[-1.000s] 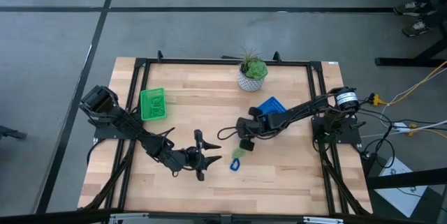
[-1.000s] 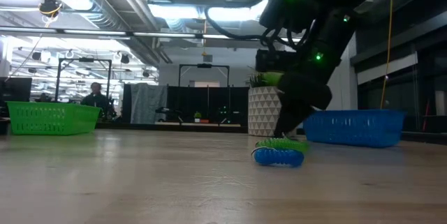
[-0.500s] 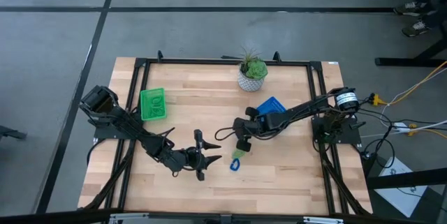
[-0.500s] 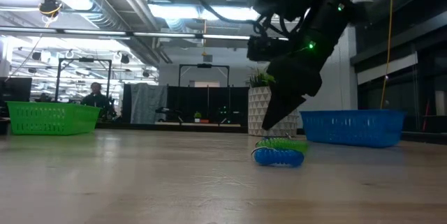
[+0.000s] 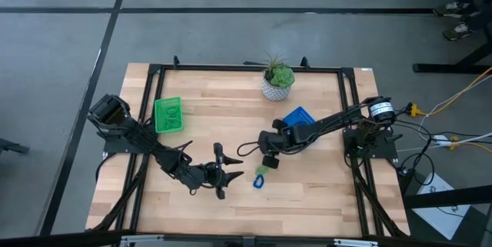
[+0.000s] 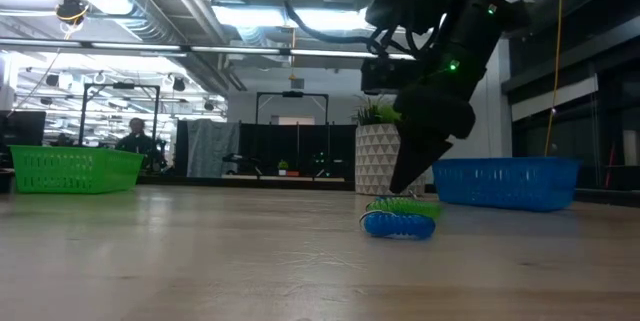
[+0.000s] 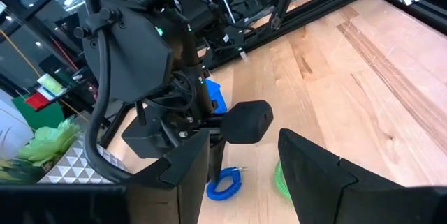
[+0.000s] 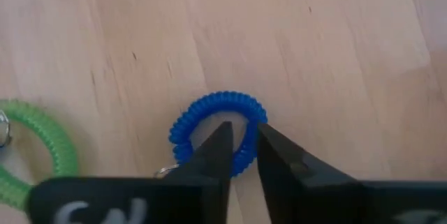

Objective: Sort spring keychains
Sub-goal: Put the blue spring keychain in the blue bin

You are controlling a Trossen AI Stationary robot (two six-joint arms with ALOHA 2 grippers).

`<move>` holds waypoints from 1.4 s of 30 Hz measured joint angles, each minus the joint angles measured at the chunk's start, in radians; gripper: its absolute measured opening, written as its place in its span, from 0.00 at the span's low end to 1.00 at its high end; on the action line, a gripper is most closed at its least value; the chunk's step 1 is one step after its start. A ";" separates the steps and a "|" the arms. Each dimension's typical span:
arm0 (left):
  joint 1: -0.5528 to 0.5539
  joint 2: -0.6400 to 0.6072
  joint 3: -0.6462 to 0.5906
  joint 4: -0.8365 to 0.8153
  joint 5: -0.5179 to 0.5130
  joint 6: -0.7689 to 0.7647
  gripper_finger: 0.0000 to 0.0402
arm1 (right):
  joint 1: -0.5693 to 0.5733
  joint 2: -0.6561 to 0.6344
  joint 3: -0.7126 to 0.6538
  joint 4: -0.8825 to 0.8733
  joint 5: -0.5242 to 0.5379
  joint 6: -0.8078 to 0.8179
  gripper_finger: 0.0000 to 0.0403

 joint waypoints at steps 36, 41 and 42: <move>0.006 0.000 0.000 0.000 0.001 -0.016 0.42 | -0.048 0.010 -0.081 0.086 -0.106 0.041 0.26; 0.006 0.000 0.000 -0.001 0.001 -0.016 0.42 | -0.048 0.010 -0.081 0.087 -0.121 0.019 0.10; 0.006 0.000 0.000 -0.001 0.001 -0.016 0.42 | -0.048 0.010 -0.081 0.086 -0.123 0.018 0.07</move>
